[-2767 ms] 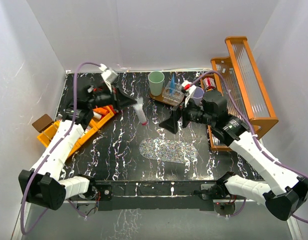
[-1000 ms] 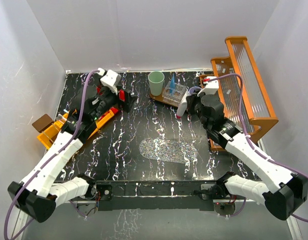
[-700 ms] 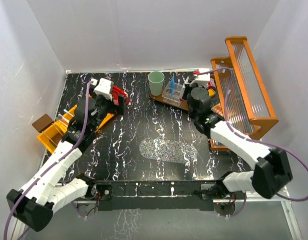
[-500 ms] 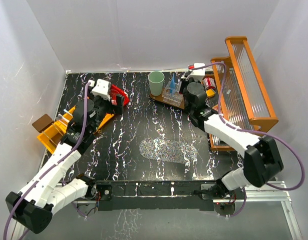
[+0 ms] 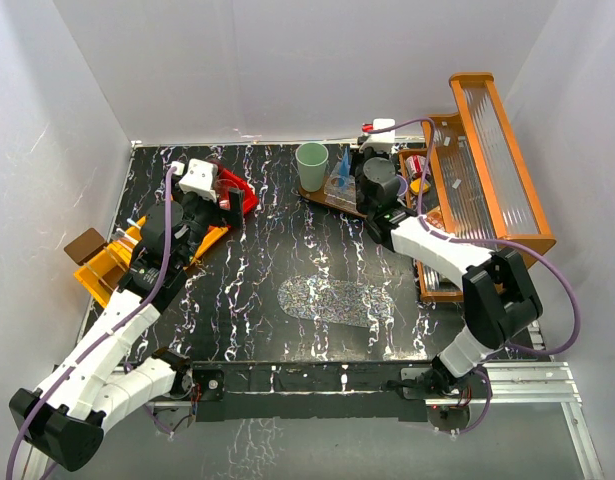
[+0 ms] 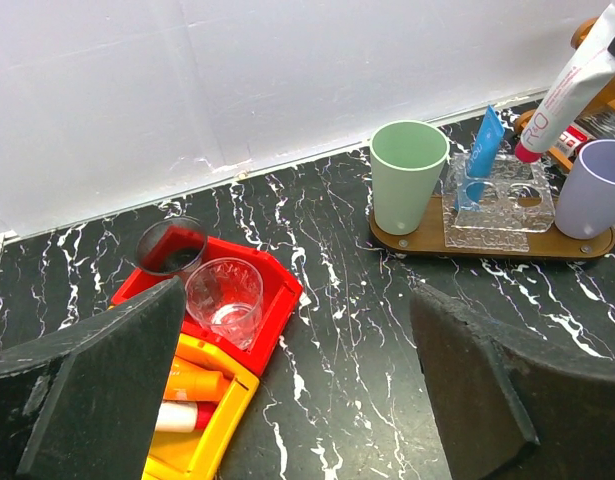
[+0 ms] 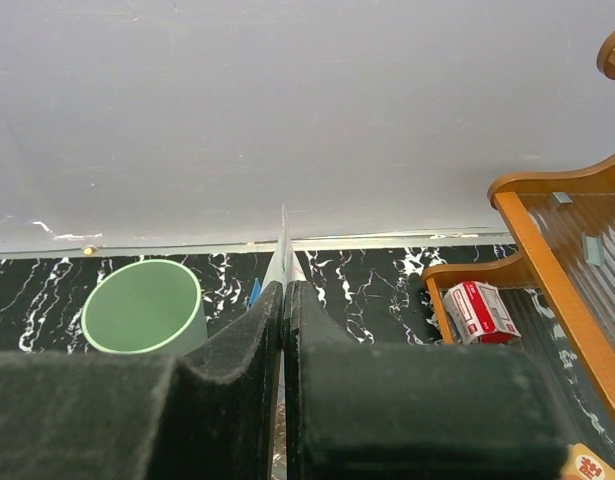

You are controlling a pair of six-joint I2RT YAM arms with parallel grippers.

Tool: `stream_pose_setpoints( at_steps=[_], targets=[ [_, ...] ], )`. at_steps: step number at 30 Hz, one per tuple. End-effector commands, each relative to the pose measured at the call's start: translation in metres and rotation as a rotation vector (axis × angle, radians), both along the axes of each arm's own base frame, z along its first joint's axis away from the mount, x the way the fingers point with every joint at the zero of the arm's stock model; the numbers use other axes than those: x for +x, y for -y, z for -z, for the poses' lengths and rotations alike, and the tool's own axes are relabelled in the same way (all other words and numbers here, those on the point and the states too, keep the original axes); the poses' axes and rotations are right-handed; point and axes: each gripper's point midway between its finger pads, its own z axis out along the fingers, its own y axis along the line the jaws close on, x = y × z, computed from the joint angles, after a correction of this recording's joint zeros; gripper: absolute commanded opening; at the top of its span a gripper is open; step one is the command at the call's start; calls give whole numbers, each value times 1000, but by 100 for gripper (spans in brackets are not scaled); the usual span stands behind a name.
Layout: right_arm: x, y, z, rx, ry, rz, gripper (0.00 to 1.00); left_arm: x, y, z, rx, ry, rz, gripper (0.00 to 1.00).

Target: Prepare toiletry sets of a toothbrush and toothpaste on the tray

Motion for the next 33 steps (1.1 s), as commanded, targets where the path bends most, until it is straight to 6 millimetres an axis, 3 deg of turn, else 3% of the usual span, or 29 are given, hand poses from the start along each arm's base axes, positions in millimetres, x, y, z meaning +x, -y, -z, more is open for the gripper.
stream_pose_setpoints(
  at_steps=[1,33],
  targets=[
    [6,8,-50,74,145,34,0,0,-4,-11,-10,42,-8,94],
    [24,6,-11,49,89,41,0,2,-6,-9,-9,37,-12,95]
  ],
)
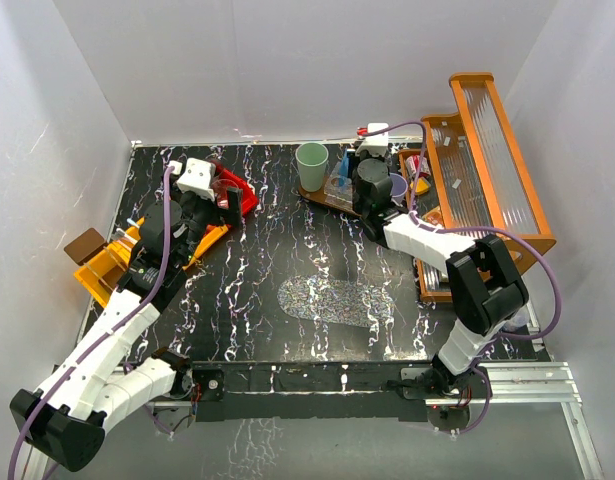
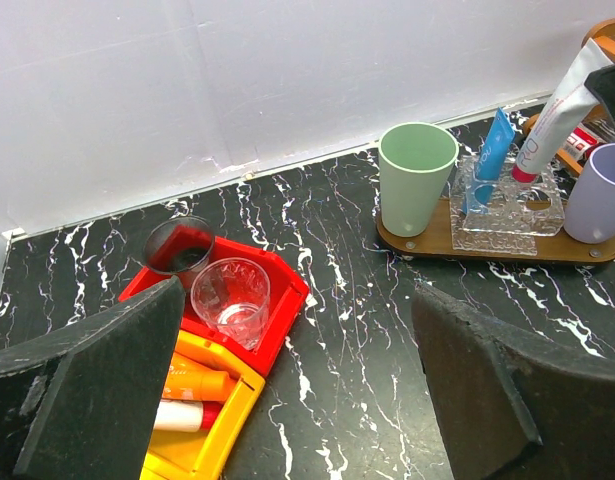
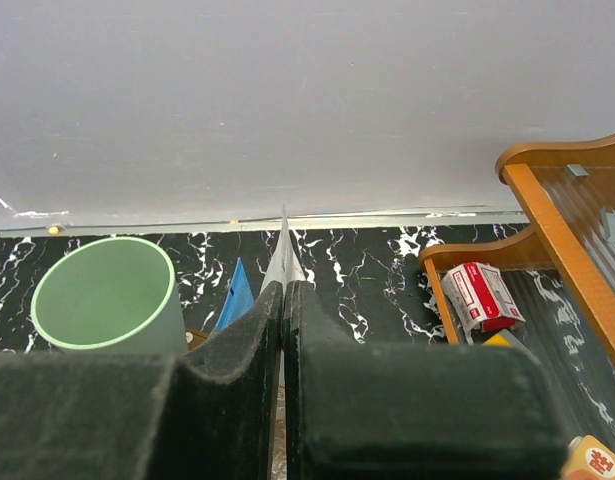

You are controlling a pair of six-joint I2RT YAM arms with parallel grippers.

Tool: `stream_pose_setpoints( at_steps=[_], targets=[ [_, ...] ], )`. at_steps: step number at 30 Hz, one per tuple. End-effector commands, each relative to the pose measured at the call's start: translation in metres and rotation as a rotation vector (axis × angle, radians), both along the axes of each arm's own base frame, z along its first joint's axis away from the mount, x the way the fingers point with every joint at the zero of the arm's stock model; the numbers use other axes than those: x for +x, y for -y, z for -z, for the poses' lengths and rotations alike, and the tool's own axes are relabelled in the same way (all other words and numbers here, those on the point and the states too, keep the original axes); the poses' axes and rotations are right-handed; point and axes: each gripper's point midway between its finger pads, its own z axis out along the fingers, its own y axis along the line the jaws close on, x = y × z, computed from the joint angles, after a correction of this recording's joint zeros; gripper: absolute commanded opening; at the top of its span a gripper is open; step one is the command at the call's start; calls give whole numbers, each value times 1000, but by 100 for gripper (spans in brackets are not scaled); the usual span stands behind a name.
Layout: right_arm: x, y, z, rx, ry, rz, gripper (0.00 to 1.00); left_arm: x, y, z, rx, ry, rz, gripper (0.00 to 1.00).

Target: Prepare toiletry sets of a toothbrush and toothpaste on the tray

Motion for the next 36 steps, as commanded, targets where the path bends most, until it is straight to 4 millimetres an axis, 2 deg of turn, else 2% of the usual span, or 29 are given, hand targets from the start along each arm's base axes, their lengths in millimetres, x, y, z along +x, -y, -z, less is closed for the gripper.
stream_pose_setpoints(
  at_steps=[1,26,28,36],
  targets=[
    [3,4,-47,74,132,16,0,-1,0,-8,-9,34,5,95],
    [11,5,-18,66,94,39,0,-2,-1,-10,-12,39,6,96],
    [16,2,-4,55,72,40,0,-2,0,-9,-11,38,9,96],
    [21,2,10,52,53,53,0,-2,0,-9,-12,37,7,96]
  ],
)
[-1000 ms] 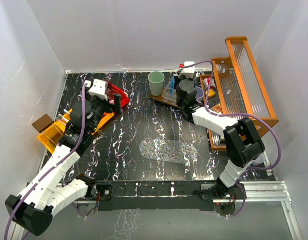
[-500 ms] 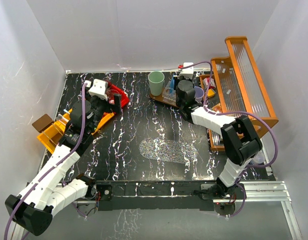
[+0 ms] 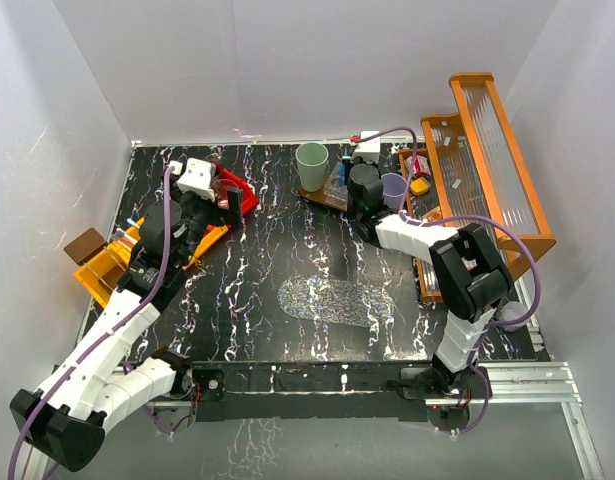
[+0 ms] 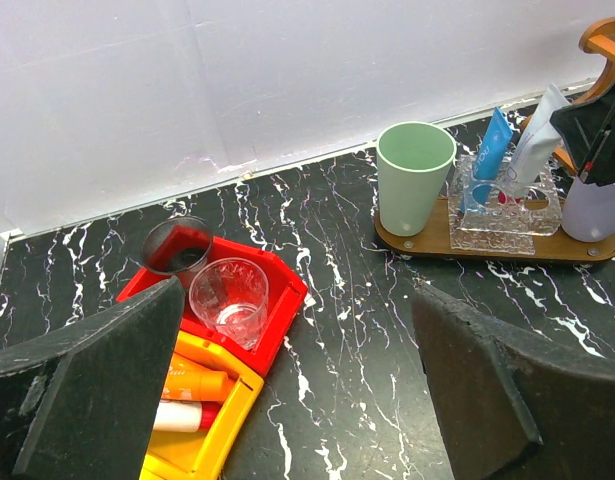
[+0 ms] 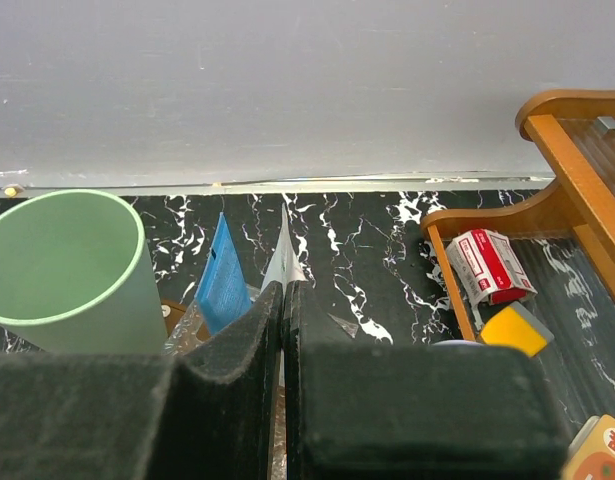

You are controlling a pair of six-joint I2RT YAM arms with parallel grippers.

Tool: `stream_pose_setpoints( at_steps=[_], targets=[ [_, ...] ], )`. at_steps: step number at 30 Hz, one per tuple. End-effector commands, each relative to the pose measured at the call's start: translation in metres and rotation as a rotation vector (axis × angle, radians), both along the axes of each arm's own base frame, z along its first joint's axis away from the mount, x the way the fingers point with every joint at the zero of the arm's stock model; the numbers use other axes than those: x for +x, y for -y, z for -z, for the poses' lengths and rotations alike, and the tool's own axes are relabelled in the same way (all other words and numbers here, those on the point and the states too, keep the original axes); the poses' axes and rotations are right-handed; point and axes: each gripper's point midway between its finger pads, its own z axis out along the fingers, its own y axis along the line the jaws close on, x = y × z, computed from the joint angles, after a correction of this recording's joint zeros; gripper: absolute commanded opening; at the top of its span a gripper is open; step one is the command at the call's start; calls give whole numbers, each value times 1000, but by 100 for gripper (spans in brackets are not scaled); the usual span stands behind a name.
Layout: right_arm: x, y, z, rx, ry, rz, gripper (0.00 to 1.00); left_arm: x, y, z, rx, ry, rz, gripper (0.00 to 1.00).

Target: Prepare toiletry sets of a toothbrush and toothpaste on the tray

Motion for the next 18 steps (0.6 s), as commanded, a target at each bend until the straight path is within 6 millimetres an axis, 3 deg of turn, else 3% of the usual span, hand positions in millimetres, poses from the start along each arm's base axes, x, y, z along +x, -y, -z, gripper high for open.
stream_pose_setpoints(
  at_steps=[1,18],
  targets=[
    [8,5,-34,81,117,36,0,-2,-1,-9,-13,38,5,96],
    [11,7,-9,89,89,55,0,-1,0,-9,-12,37,6,96]
  ],
)
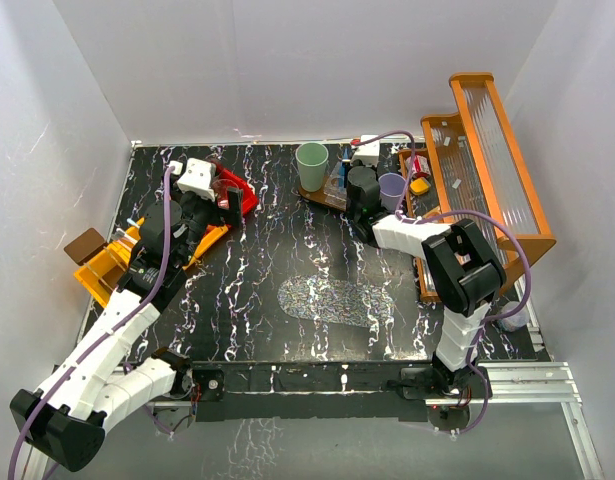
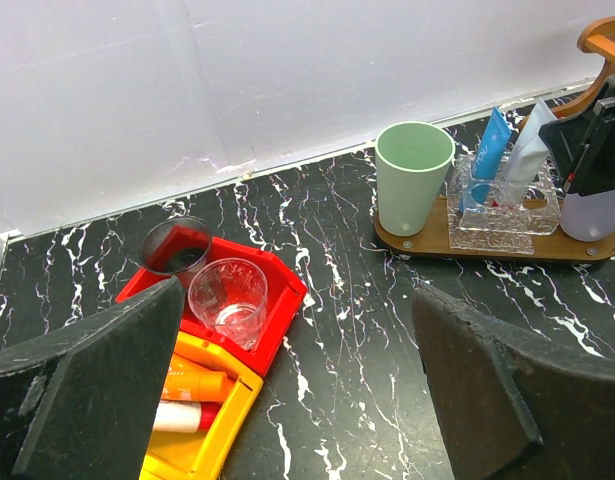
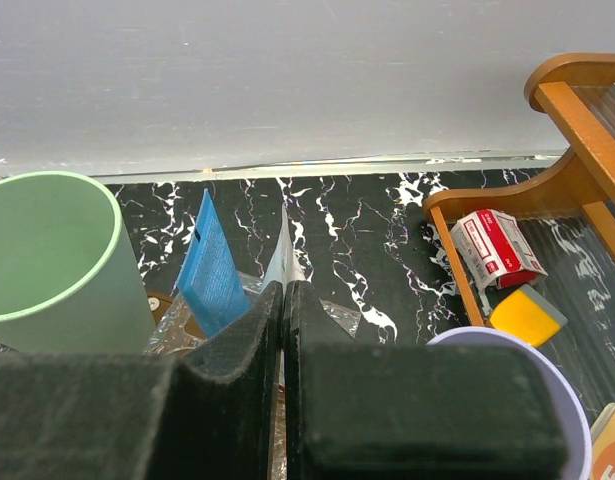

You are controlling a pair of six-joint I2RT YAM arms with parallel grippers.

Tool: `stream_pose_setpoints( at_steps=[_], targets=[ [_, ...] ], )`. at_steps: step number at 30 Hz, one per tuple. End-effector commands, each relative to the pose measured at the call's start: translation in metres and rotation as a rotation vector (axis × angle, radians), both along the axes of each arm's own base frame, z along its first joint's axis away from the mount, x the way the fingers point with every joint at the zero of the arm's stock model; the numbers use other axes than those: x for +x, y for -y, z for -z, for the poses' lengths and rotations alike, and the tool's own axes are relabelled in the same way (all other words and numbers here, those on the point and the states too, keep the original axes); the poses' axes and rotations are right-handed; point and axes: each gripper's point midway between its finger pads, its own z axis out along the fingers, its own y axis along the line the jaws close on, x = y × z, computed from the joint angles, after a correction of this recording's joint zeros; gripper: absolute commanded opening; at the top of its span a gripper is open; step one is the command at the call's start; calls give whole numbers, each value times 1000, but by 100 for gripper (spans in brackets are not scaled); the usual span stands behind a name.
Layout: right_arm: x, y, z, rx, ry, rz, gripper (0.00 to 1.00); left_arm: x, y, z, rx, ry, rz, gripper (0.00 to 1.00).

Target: Prepare toiletry sets of a toothbrush and toothpaste on the tray

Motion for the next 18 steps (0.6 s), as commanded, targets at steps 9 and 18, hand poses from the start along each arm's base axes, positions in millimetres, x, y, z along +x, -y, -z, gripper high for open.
stream_pose_setpoints(
  at_steps=[9,18],
  targets=[
    [5,4,-23,80,98,32,0,-1,0,-8,-12,35,6,96],
    [3,6,-22,77,90,40,17,-1,0,-8,-12,35,8,96]
  ],
)
